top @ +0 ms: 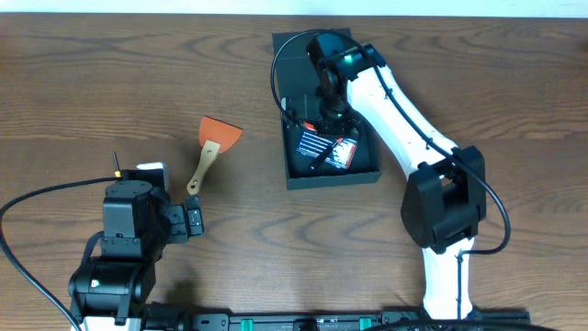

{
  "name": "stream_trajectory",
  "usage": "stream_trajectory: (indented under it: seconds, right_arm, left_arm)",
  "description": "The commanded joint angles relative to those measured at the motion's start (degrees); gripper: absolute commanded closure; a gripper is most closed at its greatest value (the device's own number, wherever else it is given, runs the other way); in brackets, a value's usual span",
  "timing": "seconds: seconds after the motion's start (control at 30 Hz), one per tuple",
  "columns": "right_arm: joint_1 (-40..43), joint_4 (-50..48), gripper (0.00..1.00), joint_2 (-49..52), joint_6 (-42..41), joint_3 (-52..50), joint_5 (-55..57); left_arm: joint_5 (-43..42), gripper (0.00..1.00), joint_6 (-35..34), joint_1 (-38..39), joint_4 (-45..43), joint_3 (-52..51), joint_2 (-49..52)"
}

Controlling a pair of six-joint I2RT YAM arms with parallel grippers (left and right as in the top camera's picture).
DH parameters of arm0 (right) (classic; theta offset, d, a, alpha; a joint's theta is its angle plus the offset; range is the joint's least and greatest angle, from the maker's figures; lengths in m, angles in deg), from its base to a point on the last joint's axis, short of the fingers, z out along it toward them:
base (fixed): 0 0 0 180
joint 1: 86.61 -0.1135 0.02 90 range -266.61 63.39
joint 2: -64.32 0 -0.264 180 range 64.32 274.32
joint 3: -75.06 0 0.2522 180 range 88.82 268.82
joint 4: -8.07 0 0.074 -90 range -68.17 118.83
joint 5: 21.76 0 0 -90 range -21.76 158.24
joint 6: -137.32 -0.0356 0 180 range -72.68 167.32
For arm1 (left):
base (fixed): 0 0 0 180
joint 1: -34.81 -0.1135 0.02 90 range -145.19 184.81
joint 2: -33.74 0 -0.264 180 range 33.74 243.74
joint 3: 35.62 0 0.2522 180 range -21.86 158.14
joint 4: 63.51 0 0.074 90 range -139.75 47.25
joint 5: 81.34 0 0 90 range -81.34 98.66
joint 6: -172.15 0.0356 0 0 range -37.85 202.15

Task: Pack container

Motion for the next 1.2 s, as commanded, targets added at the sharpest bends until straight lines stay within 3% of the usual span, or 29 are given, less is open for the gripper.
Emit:
stream_trajectory:
  seconds: [0.0, 0.1, 0.17, 0.23, 0.57, 0.73, 1.0, 1.17]
  right_arm:
    - [0.2, 0.1, 0.8, 2.5, 1.2, -0.3, -1.6]
    - [0.2, 0.1, 0.63, 3.8, 0.9, -0.3, -1.6]
    - [0.2, 0.1, 0.57, 4.3, 0.5, -0.3, -1.6]
    - [0.2, 0.1, 0.43, 4.5, -0.2, -0.3, -1.6]
    - [0.2, 0.1, 0.25, 2.6, -10.4, 0.3, -1.5]
    - [0.3, 0.6, 0.01, -0.6, -23.8, 4.0, 3.1]
    - [5.6, 1.4, 0.01, -9.4, -43.2, 12.9, 6.4]
    - [15.1, 2.9, 0.01, -16.1, -61.6, 14.5, 5.9]
  left_arm:
    - [-0.2, 0.01, -0.5, 0.1, 0.1, 1.2, -0.1]
    - [-0.2, 0.01, -0.5, 0.1, 0.1, 1.2, -0.1]
    - [-0.2, 0.01, -0.5, 0.1, 0.1, 1.2, -0.1]
    - [-0.2, 0.01, -0.5, 0.1, 0.1, 1.2, -0.1]
    - [-1.2, 0.02, -0.5, 0.1, -1.6, 1.2, -0.1]
    - [-5.7, 0.01, -0.6, 0.1, -1.2, 3.1, -0.1]
    - [-5.7, 0.02, -0.6, 0.1, 9.1, 17.9, 7.2]
    - [-5.7, 0.01, 10.2, 0.1, 17.9, 31.5, 21.9]
